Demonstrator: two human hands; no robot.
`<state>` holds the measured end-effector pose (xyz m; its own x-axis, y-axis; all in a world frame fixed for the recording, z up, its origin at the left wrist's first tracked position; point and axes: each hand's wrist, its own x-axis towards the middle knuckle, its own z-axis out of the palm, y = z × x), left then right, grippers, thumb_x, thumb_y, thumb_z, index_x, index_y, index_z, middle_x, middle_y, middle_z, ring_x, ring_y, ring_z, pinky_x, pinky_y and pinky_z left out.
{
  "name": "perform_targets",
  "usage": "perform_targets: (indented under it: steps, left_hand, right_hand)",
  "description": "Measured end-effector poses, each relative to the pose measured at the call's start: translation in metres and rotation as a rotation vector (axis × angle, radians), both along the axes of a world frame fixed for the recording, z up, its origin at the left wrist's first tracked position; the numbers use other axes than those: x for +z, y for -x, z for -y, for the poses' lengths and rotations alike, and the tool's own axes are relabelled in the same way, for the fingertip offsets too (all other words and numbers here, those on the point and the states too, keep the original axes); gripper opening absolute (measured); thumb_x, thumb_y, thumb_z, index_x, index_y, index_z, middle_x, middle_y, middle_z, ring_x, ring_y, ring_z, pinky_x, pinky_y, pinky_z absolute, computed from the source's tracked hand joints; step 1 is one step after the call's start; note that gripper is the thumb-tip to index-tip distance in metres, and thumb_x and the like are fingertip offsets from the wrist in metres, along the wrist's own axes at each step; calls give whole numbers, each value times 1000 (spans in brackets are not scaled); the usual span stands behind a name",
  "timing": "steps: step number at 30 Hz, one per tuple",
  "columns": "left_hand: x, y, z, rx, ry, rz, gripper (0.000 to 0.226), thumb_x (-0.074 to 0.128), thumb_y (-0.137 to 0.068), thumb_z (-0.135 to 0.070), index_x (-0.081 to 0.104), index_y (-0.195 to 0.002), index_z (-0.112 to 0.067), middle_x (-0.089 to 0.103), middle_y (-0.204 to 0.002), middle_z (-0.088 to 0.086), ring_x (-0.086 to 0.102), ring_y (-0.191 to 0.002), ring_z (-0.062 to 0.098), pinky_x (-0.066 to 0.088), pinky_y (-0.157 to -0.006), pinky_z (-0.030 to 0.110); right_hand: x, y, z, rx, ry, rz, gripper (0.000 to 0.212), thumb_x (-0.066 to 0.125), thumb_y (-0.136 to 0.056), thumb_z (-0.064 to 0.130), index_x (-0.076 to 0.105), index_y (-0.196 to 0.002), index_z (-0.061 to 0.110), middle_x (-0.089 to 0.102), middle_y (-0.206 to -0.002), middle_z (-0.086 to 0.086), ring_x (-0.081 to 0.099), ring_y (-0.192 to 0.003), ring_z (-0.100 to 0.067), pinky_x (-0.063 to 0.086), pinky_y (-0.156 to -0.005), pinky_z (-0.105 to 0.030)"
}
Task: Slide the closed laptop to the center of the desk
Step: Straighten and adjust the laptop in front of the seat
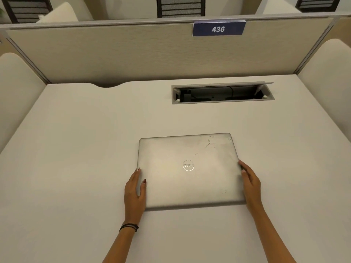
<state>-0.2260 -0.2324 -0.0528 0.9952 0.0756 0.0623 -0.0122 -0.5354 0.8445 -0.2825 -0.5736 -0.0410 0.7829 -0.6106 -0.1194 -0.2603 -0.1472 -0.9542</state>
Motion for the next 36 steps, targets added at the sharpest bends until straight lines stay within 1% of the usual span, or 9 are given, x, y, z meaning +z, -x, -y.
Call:
perform_targets:
  steps: [2, 8, 12, 16, 19, 21, 23, 29, 36]
  left_hand:
    - [0, -5, -2, 12, -1, 3, 44, 54, -93, -12, 47, -137, -17, 48, -141, -1, 41, -131, 15, 32, -111, 35]
    - [6, -28, -10, 74, 87, 1, 36, 53, -93, -9, 56, -128, -15, 54, -137, 4, 45, -131, 19, 35, -110, 36]
    - [7, -31, -9, 97, 99, -12, 35, 53, -93, -9, 57, -128, -16, 54, -137, 2, 46, -131, 14, 34, -111, 32]
    - [9, -28, -6, 134, 145, -25, 35, 50, -95, -14, 55, -130, -14, 55, -134, -3, 48, -126, 9, 37, -109, 28]
    - [10, -26, -3, 205, 155, -35, 34, 46, -97, -12, 55, -130, -12, 56, -130, -5, 51, -122, 12, 38, -104, 28]
    - [10, -23, 0, 257, 153, -41, 34, 43, -97, -10, 55, -130, -10, 57, -132, 2, 51, -119, 13, 37, -102, 27]
    - [11, -19, 3, 281, 149, -47, 35, 43, -97, -10, 53, -131, -10, 56, -135, 6, 49, -120, 13, 37, -103, 27]
    - [11, -11, 11, 329, 153, -66, 37, 44, -97, -11, 51, -133, -13, 53, -139, 6, 47, -128, 21, 35, -107, 30]
    - [9, -7, 12, 336, 187, -54, 37, 44, -98, -13, 50, -134, -14, 53, -139, 6, 47, -128, 21, 35, -108, 31]
  right_hand:
    - [-2, -5, 0, -3, -29, 3, 35, 40, -96, 12, 55, -127, 14, 56, -130, 2, 49, -123, -13, 36, -107, -33]
    - [-3, -19, -16, -45, -72, 29, 33, 39, -95, 13, 57, -124, 15, 59, -126, 1, 52, -117, -13, 40, -101, -29]
    - [-5, -28, -16, -111, -84, 61, 32, 40, -93, 10, 63, -115, 14, 65, -117, -4, 58, -110, -17, 46, -98, -36]
    - [-6, -26, -13, -89, -101, 77, 32, 42, -92, 7, 63, -114, 13, 65, -116, -4, 58, -109, -15, 46, -97, -34]
    - [-6, -24, -11, -67, -123, 85, 32, 42, -92, 6, 62, -115, 13, 65, -117, -4, 58, -109, -13, 46, -98, -34]
    - [-6, -24, -10, -56, -130, 82, 32, 42, -92, 6, 62, -116, 12, 64, -119, -4, 58, -111, -15, 45, -99, -34]
    - [-6, -23, -10, -47, -122, 81, 33, 42, -92, 6, 62, -117, 12, 64, -119, -3, 58, -112, -16, 45, -99, -33]
    - [-1, -21, -11, -18, -101, 92, 35, 40, -91, 2, 59, -119, 11, 63, -118, -4, 57, -110, -15, 44, -95, -25]
    - [-2, -24, -14, -90, -65, 93, 32, 40, -91, 2, 61, -113, 12, 63, -110, -2, 57, -106, -18, 42, -93, -26]
